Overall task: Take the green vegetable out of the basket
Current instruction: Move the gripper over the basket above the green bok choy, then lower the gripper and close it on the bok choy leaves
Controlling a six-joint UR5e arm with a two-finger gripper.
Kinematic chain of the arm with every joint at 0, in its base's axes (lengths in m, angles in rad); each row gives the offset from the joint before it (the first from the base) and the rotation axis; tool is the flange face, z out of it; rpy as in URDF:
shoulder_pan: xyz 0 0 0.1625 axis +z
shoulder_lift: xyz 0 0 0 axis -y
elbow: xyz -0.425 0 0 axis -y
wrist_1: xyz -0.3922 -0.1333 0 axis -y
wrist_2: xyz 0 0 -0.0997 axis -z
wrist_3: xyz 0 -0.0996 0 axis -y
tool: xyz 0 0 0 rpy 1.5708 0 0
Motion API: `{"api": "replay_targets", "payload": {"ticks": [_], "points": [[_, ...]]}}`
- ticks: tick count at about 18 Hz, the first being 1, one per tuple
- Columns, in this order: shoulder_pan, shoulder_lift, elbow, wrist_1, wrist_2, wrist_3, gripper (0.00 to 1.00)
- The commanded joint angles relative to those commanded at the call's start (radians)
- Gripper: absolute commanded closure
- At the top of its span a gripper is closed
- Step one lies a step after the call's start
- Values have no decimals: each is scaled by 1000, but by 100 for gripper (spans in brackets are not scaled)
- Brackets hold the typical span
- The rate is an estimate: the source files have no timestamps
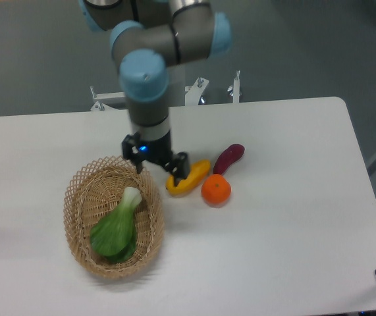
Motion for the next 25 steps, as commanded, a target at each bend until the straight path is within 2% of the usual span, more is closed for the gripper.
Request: {"api": "replay_targets", "payload": {"ticks": [6, 17, 18, 21, 22, 25], "points": [[-46, -65, -8, 71, 2, -20, 0], [-61, -117, -6, 72, 41, -18, 1], [-63, -120, -6, 72, 46, -19, 8], [-63, -115, -3, 75, 46, -19, 47], [-62, -112, -3, 78, 46, -17, 53], [-61, -108, 0, 78, 46, -14, 62]]}}
